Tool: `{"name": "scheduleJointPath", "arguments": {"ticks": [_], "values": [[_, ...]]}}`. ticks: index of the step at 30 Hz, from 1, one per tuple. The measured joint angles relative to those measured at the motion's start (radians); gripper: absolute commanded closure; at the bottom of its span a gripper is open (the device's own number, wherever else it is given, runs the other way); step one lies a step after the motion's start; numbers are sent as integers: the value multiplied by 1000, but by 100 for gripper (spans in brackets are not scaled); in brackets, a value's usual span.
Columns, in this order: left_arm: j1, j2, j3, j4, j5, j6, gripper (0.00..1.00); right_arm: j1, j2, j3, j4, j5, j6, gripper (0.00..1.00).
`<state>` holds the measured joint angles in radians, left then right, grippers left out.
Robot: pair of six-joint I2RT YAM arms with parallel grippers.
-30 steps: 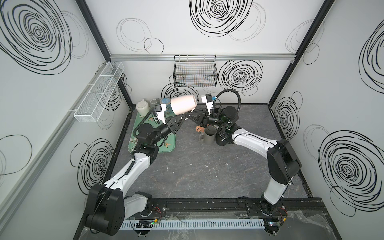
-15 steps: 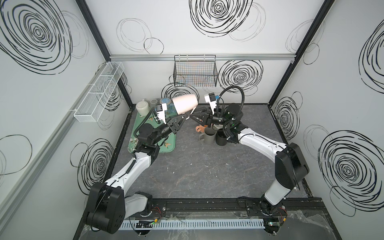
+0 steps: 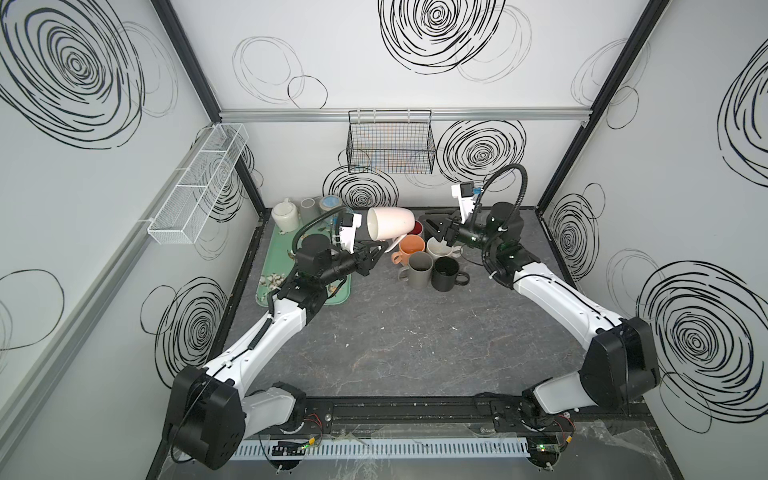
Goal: Turn the mug right side up
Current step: 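Rotate the pink mug upright with left gripper while right gripper withdraws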
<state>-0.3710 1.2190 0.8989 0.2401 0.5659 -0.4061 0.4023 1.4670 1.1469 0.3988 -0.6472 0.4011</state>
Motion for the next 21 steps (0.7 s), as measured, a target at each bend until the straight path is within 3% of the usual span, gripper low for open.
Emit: {"name": "scheduleJointPath", "arguments": {"ticks": [9, 21], "values": [[-156, 116, 179, -352, -108, 319, 100, -100, 0, -56, -103, 36, 17, 52], [-326, 286, 324, -707, -279, 734, 100, -148, -24, -100, -156, 51, 33, 53]]}}
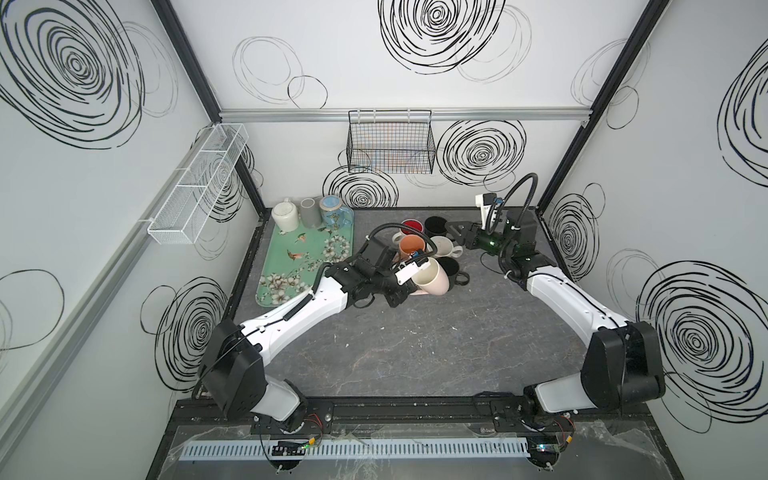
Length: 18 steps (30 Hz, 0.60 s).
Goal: Turn the mug right side up
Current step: 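Rotate the pink mug upright with left gripper while right gripper withdraws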
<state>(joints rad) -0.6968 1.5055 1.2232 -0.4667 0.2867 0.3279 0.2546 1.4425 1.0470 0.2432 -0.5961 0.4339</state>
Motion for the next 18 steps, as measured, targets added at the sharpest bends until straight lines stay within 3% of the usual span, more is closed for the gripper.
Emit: {"name": "scheduleJointPath", "arguments": {"ticks": [8, 18], "values": [[-44, 179, 115, -166, -177, 170, 100, -1, 0, -2, -11, -1, 3, 54], [-40, 277, 161, -235, -290, 232, 100, 12, 17, -2, -53, -1, 3, 56]]}}
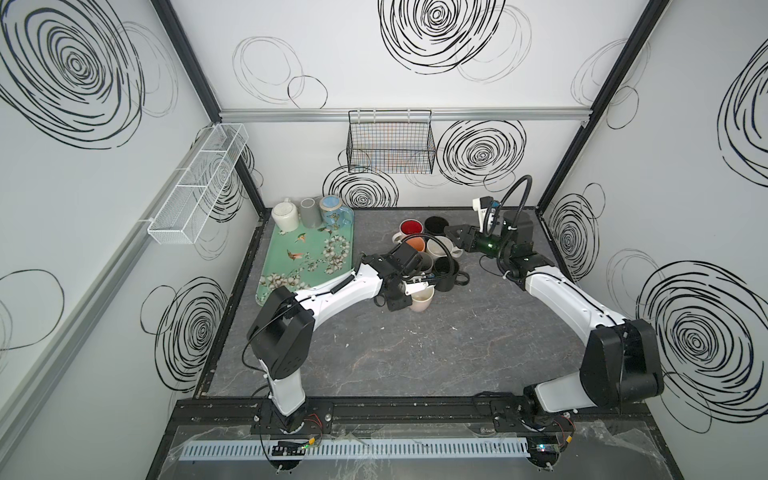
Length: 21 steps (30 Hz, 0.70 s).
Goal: Turn the mug right side up
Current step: 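Rotate the pink mug upright with left gripper while right gripper withdraws, then release the pink mug and move both grippers back over the tray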
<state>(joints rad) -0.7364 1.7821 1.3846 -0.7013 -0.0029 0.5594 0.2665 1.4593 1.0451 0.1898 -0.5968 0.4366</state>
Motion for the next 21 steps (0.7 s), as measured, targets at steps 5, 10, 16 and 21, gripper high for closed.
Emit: {"name": "scheduleJointPath", "arguments": {"ticks": [5, 10, 16, 21], "values": [[16, 3, 2, 5, -2, 6, 100, 20, 28, 3, -7, -1, 0, 57], [28, 27, 8, 23, -4, 10, 100, 35, 58, 16, -17, -4, -4, 57], [40, 56, 8, 60, -4, 9, 81, 47, 60, 21, -23, -4, -11, 58], [48, 59, 8, 90, -3, 6, 63, 53, 60, 23, -31, -3, -17, 58]]}}
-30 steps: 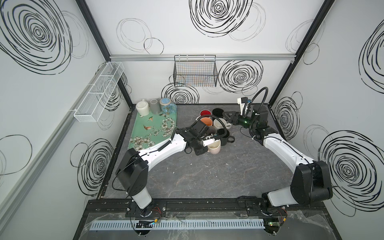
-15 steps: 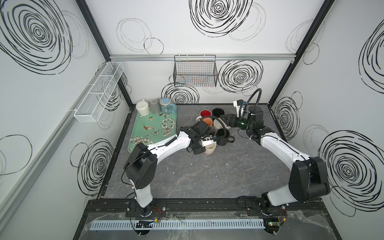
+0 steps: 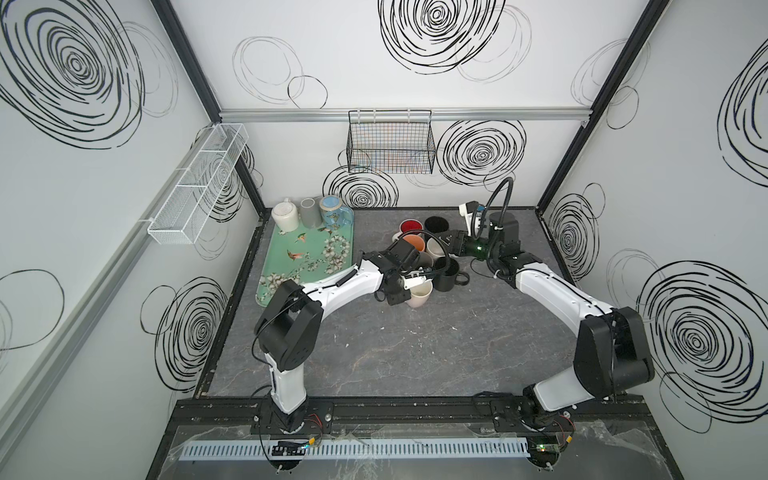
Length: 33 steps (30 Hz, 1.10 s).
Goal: Turn the mug right side up
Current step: 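Release the pink mug and move both grippers back over the tray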
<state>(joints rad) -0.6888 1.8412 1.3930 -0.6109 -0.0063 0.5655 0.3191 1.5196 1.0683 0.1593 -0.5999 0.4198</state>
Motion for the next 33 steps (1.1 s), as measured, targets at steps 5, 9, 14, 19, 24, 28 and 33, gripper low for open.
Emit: {"name": "scheduleJointPath", "arguments": {"ticks": [5, 9, 14, 19, 24, 28, 33], "values": [[9, -3, 0, 24, -6, -4, 54, 15, 2, 19, -29, 15, -21, 58], [12, -32, 0, 25, -6, -5, 51, 34, 8, 47, -45, 29, -37, 58], [34, -131, -10, 38, -2, -8, 44, 56, 26, 78, -55, 45, -53, 58], [124, -249, -33, 77, 27, -26, 37, 92, 69, 128, -77, 75, -72, 58], [286, -298, -38, 138, 72, -97, 31, 160, 119, 192, -104, 131, -104, 58], [411, -294, -38, 190, 84, -177, 30, 226, 182, 273, -114, 180, -130, 58], [526, -218, 34, 221, 75, -285, 30, 303, 299, 400, -132, 214, -156, 58]]}}
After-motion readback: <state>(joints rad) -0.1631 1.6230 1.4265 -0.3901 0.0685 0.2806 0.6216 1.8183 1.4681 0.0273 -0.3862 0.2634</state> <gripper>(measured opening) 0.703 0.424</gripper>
